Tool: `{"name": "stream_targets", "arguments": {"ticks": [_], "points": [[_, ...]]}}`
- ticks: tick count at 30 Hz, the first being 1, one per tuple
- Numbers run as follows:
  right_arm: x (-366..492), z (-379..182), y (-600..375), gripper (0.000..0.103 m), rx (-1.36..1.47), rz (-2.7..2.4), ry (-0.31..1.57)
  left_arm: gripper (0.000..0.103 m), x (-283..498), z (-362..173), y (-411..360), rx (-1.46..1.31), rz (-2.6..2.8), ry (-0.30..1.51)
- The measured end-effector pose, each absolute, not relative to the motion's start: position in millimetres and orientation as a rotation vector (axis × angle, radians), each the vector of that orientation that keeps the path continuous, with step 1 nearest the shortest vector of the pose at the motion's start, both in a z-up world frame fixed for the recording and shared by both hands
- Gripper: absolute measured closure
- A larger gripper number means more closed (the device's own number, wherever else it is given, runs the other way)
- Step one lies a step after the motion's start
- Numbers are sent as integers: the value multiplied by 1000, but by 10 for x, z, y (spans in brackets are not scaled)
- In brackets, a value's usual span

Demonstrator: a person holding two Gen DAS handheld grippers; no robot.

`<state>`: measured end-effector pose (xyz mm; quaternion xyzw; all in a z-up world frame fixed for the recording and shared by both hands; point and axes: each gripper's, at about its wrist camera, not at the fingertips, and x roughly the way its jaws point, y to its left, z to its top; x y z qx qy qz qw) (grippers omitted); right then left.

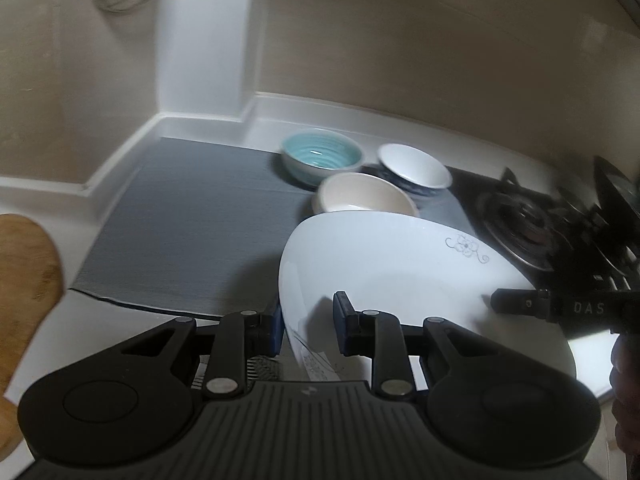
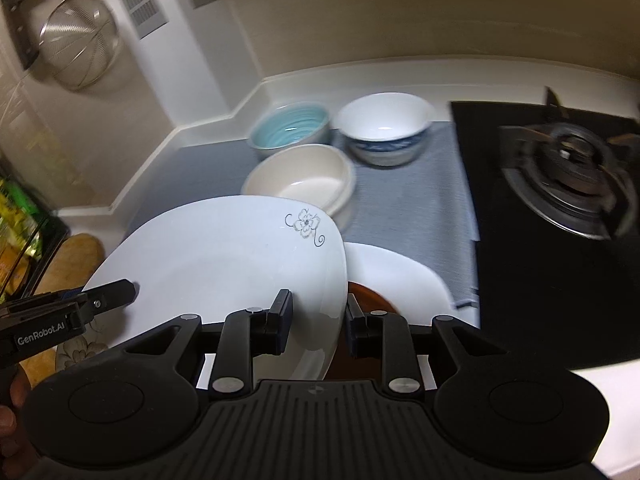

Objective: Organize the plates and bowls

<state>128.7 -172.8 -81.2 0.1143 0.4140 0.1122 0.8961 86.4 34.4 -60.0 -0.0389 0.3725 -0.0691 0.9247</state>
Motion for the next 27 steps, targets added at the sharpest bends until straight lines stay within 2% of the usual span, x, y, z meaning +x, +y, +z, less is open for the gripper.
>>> {"name": "stream_targets", "arguments": {"ticks": [11,27], "points": [[1140,-996,-2160,75,253,122,872,74,971,-886,-26,-78,-218,819],[1170,-1198,-2106,75,222,118,905,74,1132,-1103,4,-83,-201,857]]}}
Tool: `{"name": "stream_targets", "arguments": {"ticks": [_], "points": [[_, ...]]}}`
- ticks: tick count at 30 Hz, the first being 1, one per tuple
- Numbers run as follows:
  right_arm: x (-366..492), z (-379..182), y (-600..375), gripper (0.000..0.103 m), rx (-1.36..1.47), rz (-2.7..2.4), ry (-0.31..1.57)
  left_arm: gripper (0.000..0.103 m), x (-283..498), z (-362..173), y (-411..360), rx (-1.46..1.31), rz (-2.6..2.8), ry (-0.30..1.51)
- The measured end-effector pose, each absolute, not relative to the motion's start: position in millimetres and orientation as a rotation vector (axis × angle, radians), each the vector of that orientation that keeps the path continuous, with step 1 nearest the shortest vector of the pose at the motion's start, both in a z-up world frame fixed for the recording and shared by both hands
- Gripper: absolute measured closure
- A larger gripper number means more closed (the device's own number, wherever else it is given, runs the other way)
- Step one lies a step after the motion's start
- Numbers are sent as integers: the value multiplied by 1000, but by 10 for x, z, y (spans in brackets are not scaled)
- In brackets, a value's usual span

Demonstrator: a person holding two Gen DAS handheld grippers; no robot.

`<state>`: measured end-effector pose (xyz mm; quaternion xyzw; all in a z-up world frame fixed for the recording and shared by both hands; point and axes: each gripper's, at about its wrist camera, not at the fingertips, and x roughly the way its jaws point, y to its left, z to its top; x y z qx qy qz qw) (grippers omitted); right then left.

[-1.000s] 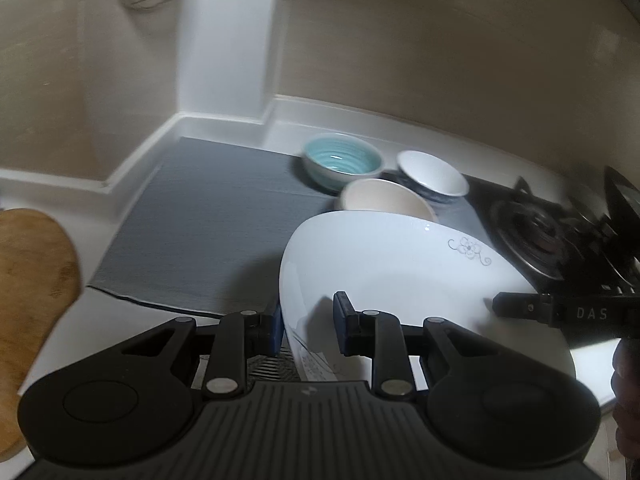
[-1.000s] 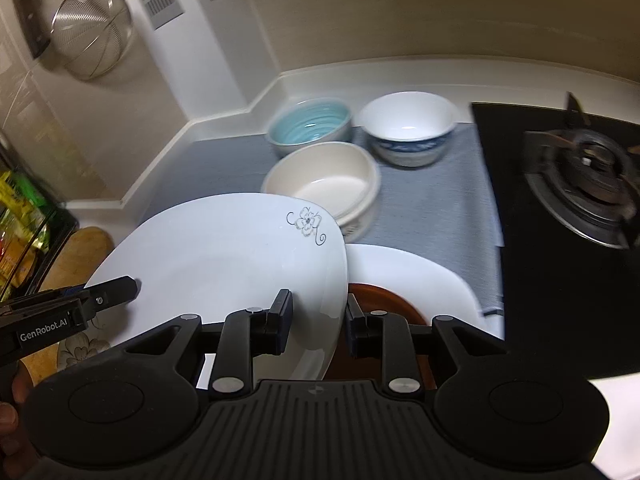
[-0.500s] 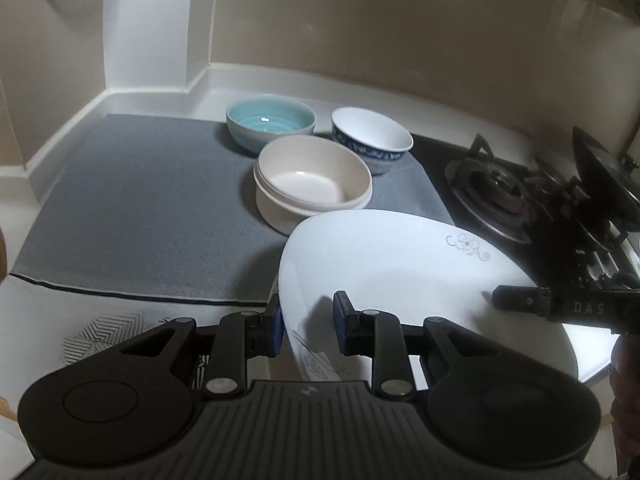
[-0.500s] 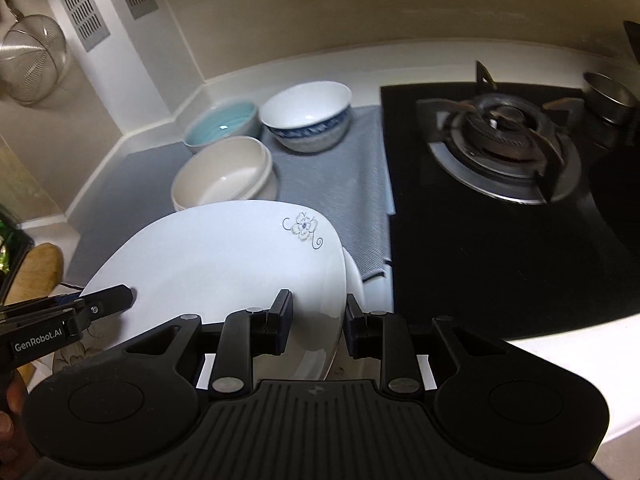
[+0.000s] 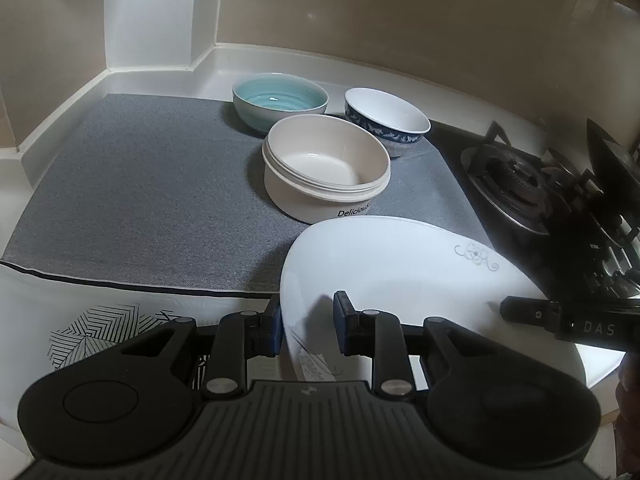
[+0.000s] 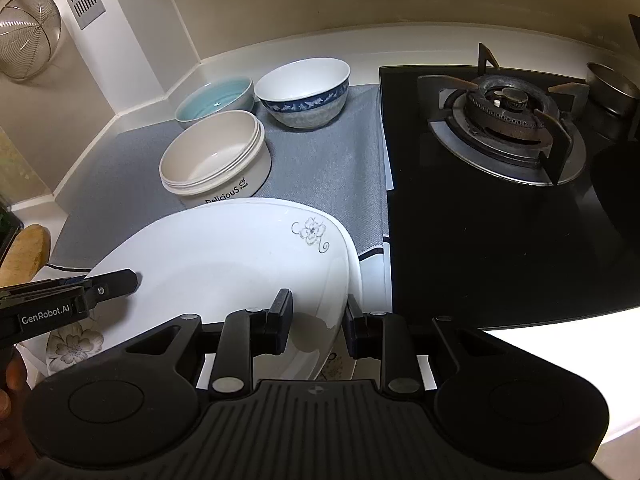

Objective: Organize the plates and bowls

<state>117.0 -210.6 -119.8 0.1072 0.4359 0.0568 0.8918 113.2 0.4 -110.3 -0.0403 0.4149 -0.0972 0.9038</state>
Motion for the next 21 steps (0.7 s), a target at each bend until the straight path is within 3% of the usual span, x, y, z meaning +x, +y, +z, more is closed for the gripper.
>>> {"name": "stream_targets", "arguments": {"ticks": [21], "points": [[1202,-1295,-2123,75,263,137,936,69,1043,-1262,-50,-35,-159,801]]}}
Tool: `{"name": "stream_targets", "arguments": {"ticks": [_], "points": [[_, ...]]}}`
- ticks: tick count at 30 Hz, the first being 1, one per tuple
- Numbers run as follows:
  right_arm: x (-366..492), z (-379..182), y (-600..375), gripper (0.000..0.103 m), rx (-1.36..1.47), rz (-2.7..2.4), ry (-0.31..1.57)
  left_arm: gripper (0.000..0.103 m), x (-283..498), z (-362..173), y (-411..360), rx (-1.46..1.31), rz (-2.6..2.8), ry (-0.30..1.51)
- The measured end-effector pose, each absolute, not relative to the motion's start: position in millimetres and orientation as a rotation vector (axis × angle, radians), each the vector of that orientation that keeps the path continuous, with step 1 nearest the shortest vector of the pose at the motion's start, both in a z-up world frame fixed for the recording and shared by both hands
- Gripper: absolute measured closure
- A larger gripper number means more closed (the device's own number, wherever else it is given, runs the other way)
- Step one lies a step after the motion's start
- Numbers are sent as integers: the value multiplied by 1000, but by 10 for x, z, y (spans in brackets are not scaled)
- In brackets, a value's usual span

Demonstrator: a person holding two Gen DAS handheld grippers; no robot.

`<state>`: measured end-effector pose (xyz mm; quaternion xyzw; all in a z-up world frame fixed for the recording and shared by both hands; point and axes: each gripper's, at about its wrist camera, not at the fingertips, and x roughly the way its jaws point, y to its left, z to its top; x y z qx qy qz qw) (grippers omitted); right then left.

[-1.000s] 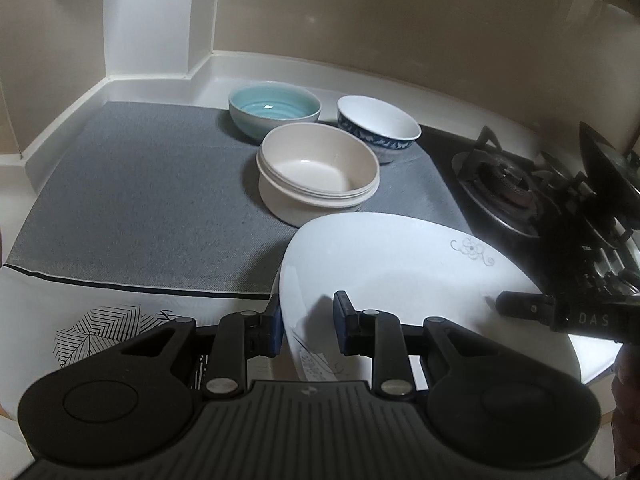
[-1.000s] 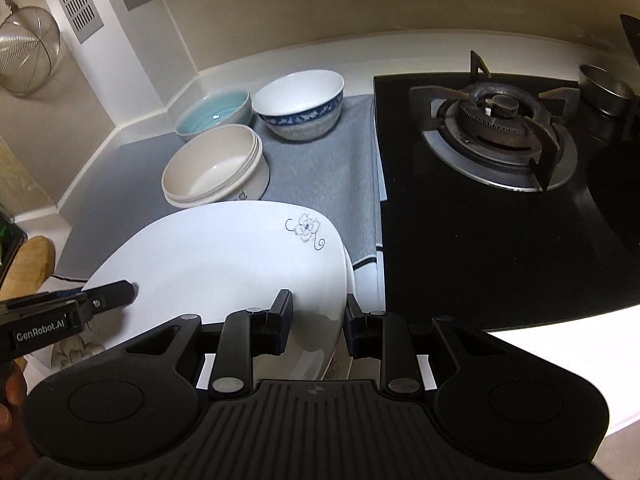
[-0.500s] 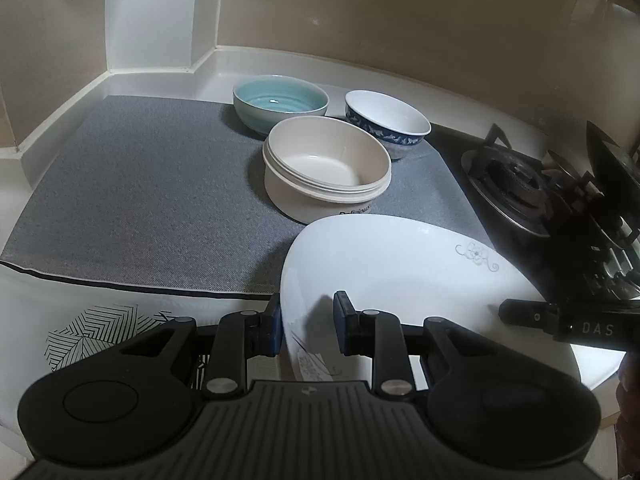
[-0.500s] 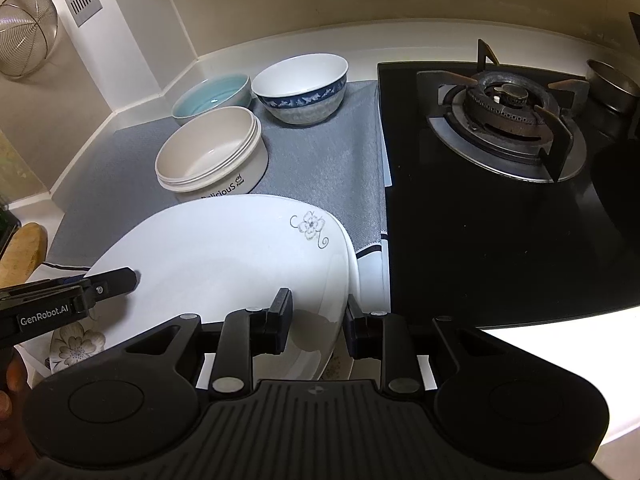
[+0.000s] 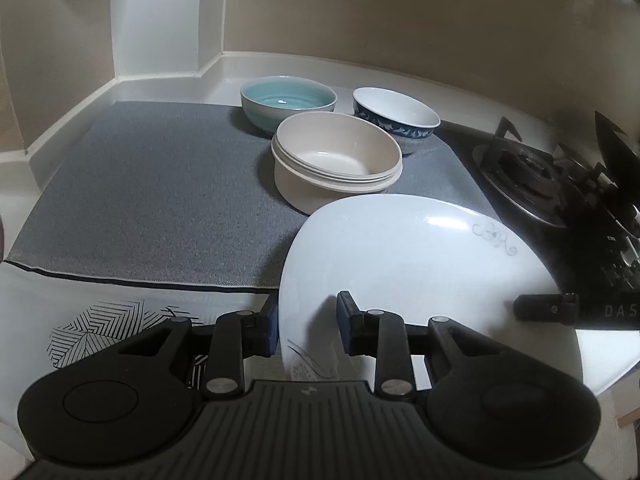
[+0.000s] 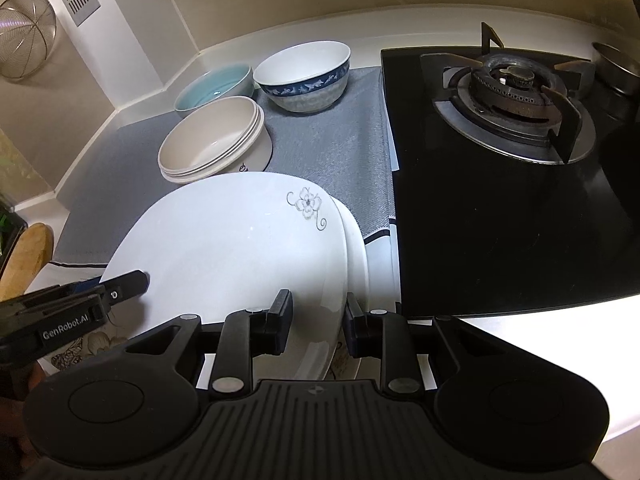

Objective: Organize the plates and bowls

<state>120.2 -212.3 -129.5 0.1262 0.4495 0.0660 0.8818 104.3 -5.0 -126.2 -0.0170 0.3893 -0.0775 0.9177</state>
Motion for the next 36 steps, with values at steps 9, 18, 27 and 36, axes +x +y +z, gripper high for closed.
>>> {"name": "stream_targets", "arguments": {"ticks": [9,18,27,36], "points": [[1202,-1298,-2196,74,323,147,961,61,1016,-1311,-152,14,-153,764],[1300,-1347,-2434,74,546,161,1055,57,982,-1328,-218,55,-141,746],[1417,-1225,-2644,68,653,156,1112,55,970,-1324,-260,79,-119,741],[1407,-1161,-2651,63,524,151,1106,51,998,-1300,-254,80,-112,778]]}}
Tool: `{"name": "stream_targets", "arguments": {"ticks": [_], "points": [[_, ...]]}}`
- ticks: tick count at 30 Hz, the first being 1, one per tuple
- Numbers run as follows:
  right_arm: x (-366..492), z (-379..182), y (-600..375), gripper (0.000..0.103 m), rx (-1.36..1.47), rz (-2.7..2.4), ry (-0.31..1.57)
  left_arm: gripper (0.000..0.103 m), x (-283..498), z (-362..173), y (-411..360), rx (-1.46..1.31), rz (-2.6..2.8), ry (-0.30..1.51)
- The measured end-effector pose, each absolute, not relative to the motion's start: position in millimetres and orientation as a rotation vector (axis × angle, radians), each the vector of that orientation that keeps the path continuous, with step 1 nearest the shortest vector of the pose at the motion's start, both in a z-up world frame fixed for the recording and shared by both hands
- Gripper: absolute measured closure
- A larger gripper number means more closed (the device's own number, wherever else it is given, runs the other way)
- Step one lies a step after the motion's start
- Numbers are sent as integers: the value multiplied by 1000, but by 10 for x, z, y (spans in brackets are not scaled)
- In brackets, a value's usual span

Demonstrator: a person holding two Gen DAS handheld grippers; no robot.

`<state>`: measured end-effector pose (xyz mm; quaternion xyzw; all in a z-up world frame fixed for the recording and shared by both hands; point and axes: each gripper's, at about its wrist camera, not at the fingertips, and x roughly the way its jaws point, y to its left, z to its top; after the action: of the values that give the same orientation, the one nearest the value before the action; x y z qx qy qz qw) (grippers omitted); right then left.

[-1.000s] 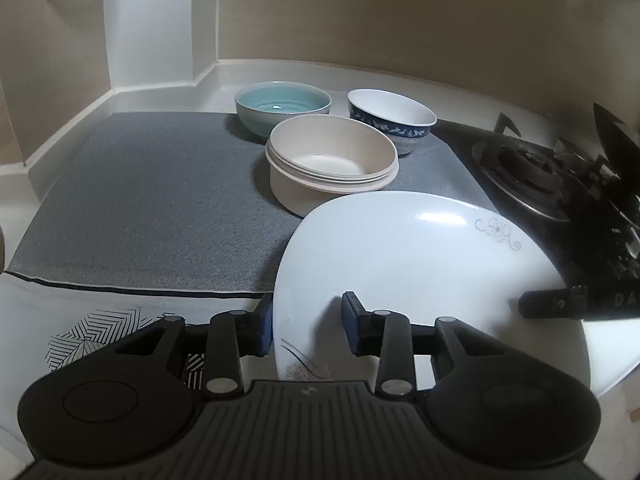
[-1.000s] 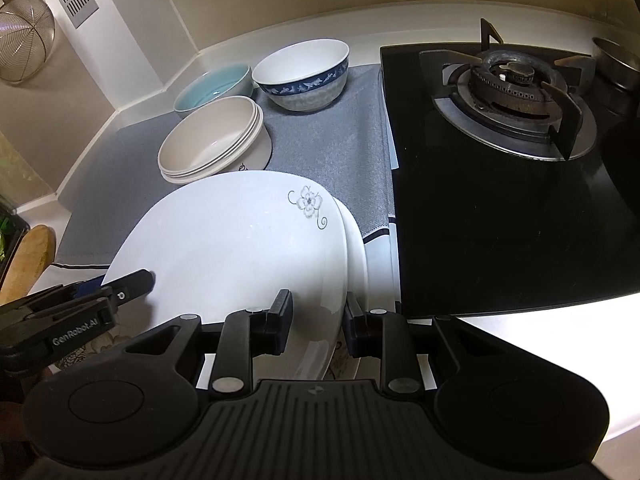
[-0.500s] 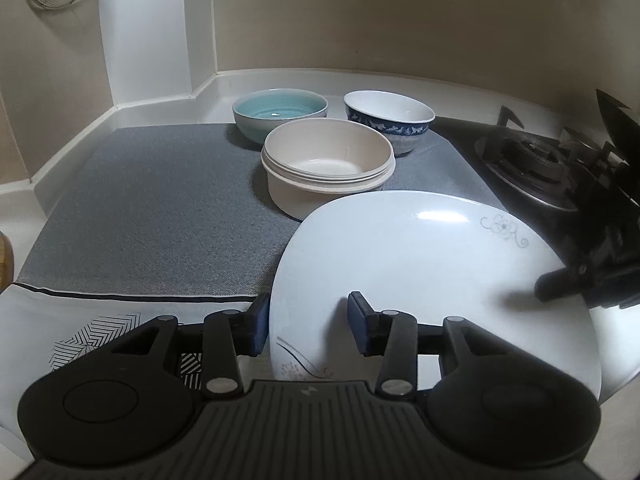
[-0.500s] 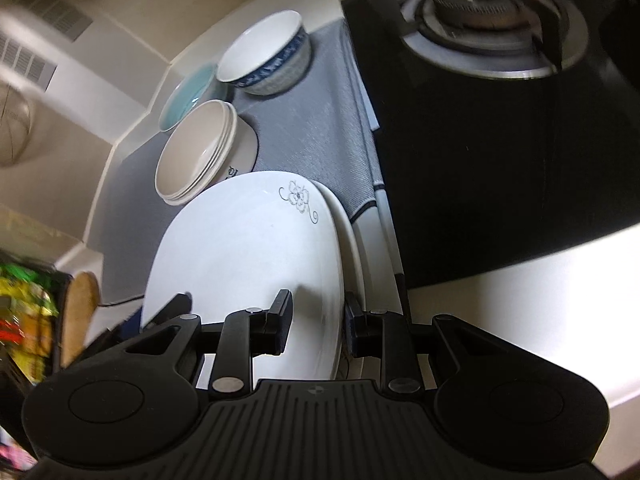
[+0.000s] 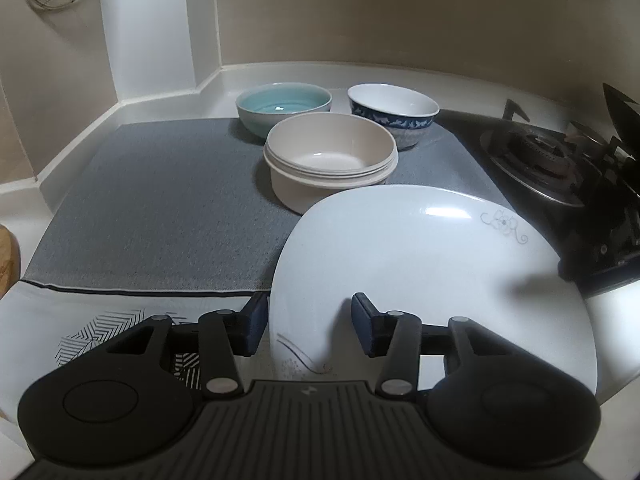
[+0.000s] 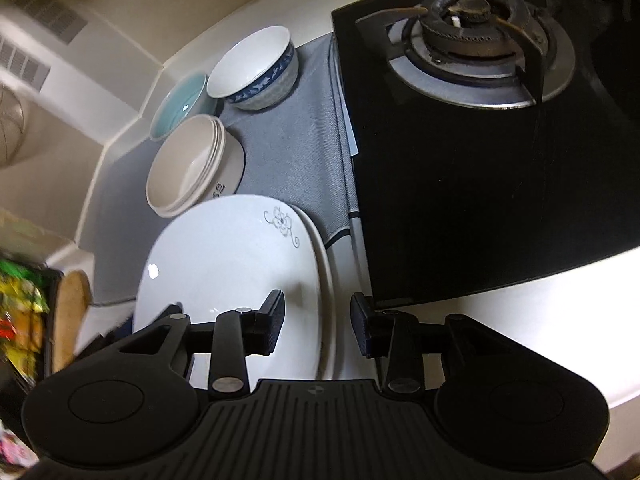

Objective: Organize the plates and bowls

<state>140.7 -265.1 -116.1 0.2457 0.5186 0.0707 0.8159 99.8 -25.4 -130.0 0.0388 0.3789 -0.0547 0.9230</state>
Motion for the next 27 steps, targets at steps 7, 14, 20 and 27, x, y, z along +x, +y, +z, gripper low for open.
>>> {"name": "stream_targets", "arguments": {"ticks": [7,14,20,27], "points": [[1405,-1230,-2523,63,435,185,1116,49,1019,-1275,-257,76,-95,833],[1424,-1316,-2475,63,418,229,1135,46,991,-1255,-310,89,-68,870],[1445,-1356,-2430,63,411,273,1145,45,916,-1228,-339,90,-38,894],[1451,-1397,-2416,63,401,308,1152,43,889,-1210,-300,34,-5,925]]}}
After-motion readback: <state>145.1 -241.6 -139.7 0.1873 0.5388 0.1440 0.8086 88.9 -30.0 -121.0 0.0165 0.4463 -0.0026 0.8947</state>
